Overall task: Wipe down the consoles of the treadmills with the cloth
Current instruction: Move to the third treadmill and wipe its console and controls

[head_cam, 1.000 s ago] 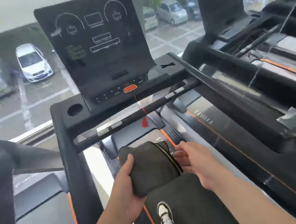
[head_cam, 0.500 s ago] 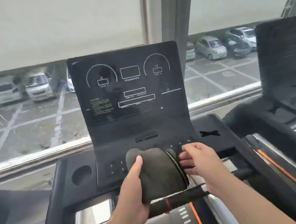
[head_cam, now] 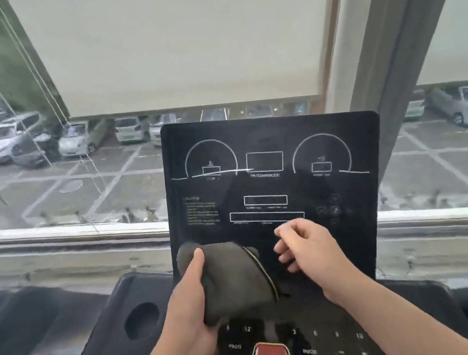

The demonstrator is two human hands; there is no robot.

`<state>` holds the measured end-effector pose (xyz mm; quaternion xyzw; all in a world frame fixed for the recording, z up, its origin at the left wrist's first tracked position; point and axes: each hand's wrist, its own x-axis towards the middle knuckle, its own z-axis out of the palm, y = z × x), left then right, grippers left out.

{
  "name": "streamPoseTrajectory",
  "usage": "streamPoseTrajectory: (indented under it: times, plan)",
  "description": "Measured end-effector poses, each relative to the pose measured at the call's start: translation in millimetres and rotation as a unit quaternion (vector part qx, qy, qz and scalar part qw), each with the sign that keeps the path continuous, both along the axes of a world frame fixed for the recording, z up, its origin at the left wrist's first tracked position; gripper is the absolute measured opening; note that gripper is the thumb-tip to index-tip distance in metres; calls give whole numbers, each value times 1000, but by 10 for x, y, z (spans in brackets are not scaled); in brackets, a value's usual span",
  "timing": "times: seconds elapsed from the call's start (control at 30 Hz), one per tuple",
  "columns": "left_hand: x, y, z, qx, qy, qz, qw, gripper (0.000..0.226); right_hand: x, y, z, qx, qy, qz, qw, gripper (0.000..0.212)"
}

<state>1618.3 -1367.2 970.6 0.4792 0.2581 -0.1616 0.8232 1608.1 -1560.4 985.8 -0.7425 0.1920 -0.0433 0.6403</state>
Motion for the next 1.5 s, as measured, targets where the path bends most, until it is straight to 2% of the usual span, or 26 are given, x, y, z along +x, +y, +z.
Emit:
streamPoseTrajectory:
  times: [0.1, 0.17, 0.23, 0.33, 0.4, 0.47, 0.53, 0.6, 0.67, 0.7, 0.77, 0.9, 1.0, 1.07, 1.17, 1.23, 1.27, 1.3, 1.37, 1.4, 1.43, 1.5]
  plan:
    - [274, 121, 204, 0, -36, 13, 999, 47, 367, -93, 232, -87, -75, 20, 993, 16]
    - [504, 234, 378, 20, -84, 44, 995, 43, 630, -157, 444, -175, -150, 20, 973, 14]
    - [745, 354, 608, 62, -150, 88, 983, 28, 900, -226, 669, -283, -212, 3, 935, 8]
    - [1108, 402, 972, 178, -230, 132, 947, 18, 1310, -336, 888, -441, -276, -37, 853, 18]
    - [1374, 362, 1099, 291, -307, 149, 894, 19, 1585, -435, 895, -529, -264, -30, 806, 30]
    - [1671, 258, 1078, 416, -410, 139, 800, 21, 1784, -527, 855, -578, -210, -21, 788, 42]
    - [1993, 106, 931, 494, -496, 94, 708, 42, 1870, -583, 766, -593, -181, -36, 784, 47]
    - [2306, -40, 684, 580, -508, 25, 636, 69, 1903, -610, 664, -604, -217, -73, 763, 45]
    - [2511, -138, 440, 686, -481, -18, 545, 83, 1930, -608, 596, -602, -261, -100, 748, 41]
    - [2559, -165, 352, 715, -470, -26, 516, 86, 1948, -603, 569, -601, -269, -107, 745, 39]
    - [2579, -208, 274, 732, -468, -14, 495, 86, 1988, -596, 536, -602, -266, -118, 744, 39]
    - [2512, -251, 111, 742, -458, -11, 490, 87, 2045, -612, 488, -609, -266, -124, 736, 38]
    - [2340, -199, -127, 752, -469, -32, 463, 87, 2054, -600, 489, -608, -271, -133, 735, 38]
    - [2161, -141, -341, 756, -486, -60, 434, 89, 2054, -582, 492, -606, -265, -139, 737, 39]
    - [1984, 22, -522, 759, -533, -113, 357, 92, 2029, -572, 516, -588, -252, -128, 758, 40]
    - [2130, 205, -378, 752, -566, -126, 312, 91, 2000, -580, 532, -572, -244, -110, 775, 42]
    - [2262, 266, -241, 755, -566, -115, 310, 90, 1985, -589, 542, -567, -240, -100, 782, 44]
    - [2395, 293, -78, 758, -550, -93, 339, 88, 1971, -598, 555, -563, -234, -90, 788, 45]
    - [2586, 222, 200, 743, -495, -40, 448, 79, 1949, -610, 587, -555, -222, -77, 798, 46]
    - [2621, 126, 274, 737, -463, -25, 492, 76, 1939, -609, 604, -552, -217, -73, 802, 46]
    - [2618, 18, 289, 740, -437, -19, 511, 77, 1931, -605, 616, -550, -211, -71, 805, 45]
    - [2480, -164, 196, 758, -423, -28, 496, 84, 1919, -600, 629, -553, -202, -68, 805, 45]
